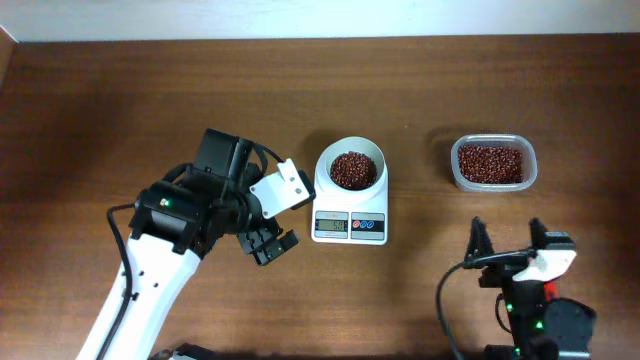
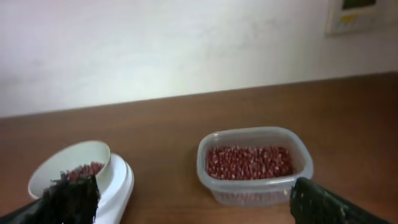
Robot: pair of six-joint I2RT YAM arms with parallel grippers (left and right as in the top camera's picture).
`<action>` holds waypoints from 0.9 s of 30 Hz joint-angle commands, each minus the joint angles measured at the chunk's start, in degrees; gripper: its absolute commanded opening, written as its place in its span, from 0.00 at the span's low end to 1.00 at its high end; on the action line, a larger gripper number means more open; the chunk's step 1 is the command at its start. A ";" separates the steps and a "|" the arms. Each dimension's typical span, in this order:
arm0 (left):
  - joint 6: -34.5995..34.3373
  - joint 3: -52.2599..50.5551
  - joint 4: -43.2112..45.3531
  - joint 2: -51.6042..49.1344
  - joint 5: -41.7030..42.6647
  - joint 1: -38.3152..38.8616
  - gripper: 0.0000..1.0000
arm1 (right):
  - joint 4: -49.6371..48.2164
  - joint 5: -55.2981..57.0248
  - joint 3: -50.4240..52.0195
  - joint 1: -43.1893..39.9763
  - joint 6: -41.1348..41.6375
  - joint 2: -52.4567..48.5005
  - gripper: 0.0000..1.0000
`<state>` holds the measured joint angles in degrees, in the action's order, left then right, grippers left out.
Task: Scoop and weigh 50g on scale
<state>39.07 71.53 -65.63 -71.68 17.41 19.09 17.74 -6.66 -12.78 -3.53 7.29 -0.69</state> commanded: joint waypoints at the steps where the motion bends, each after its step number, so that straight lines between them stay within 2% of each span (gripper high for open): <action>1: 0.92 0.74 -0.04 0.11 0.81 -0.26 0.99 | -4.13 -3.87 3.80 0.57 -6.05 0.48 0.99; 11: 0.92 0.74 -0.02 0.11 0.81 -0.26 0.99 | -13.64 -3.02 11.56 0.76 -8.20 0.48 0.99; 15: 0.92 0.74 -0.04 0.11 0.81 -0.26 0.99 | -13.55 2.91 12.46 4.26 -8.24 0.50 0.99; 27: 0.92 0.74 -0.02 0.11 0.81 -0.26 0.99 | -13.33 4.13 12.44 4.28 -8.17 0.37 0.99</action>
<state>39.07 71.53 -65.60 -71.68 17.41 19.09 4.40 -3.42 -0.89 0.21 -0.47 -0.69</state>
